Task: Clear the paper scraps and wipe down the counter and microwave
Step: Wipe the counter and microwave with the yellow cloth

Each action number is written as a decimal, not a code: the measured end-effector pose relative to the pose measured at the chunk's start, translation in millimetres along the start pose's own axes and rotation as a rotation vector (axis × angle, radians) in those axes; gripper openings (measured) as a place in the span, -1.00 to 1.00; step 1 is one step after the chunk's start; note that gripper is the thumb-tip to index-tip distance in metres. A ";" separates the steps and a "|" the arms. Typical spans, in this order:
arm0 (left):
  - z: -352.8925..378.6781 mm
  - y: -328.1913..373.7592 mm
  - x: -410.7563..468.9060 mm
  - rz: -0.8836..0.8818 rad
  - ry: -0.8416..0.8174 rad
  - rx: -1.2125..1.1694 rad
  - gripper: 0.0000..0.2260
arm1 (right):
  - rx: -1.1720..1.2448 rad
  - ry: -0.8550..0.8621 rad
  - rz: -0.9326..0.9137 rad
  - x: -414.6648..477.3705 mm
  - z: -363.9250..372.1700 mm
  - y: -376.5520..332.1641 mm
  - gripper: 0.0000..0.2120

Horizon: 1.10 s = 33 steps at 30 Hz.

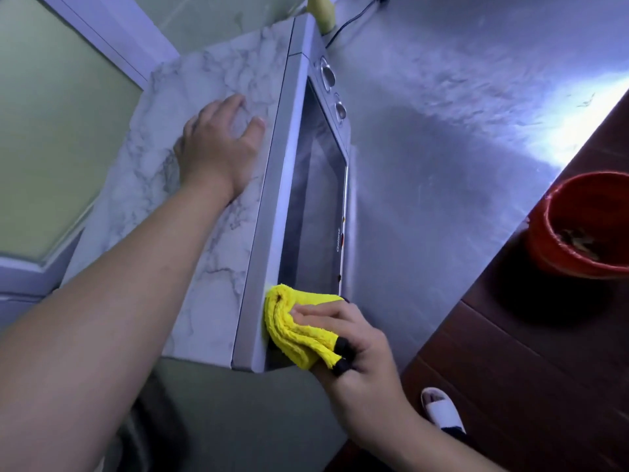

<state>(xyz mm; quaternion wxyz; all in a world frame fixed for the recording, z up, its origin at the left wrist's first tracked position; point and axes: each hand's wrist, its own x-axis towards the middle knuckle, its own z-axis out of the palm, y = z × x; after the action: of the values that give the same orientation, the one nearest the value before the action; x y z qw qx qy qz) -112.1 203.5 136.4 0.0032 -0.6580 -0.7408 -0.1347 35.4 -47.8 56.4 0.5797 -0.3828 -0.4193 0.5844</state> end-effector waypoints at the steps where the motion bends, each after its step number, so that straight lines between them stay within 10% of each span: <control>1: -0.5 0.7 -0.2 -0.003 0.000 0.002 -0.53 | 0.007 -0.024 0.016 -2.1 -2.3 -0.9 -0.47; 14: -13.4 18.7 -20.2 -0.162 -0.027 0.050 -0.55 | -0.073 -0.394 0.232 9.2 -49.3 -27.1 -0.70; 26: -8.6 29.5 -72.8 -0.076 -0.147 0.049 -0.54 | -0.073 0.224 -0.049 149.9 -67.8 -38.9 -0.89; 33: -4.5 27.0 -73.4 -0.031 -0.072 0.029 -0.58 | -0.076 0.279 -0.022 273.4 -27.0 -10.4 -0.58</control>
<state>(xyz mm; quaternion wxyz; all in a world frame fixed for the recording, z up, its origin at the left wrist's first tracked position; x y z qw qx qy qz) -76.6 133.7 132.6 -0.0159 -0.6506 -0.7526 -0.1001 54.9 226.3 67.1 0.6239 -0.4775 -0.3607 0.5027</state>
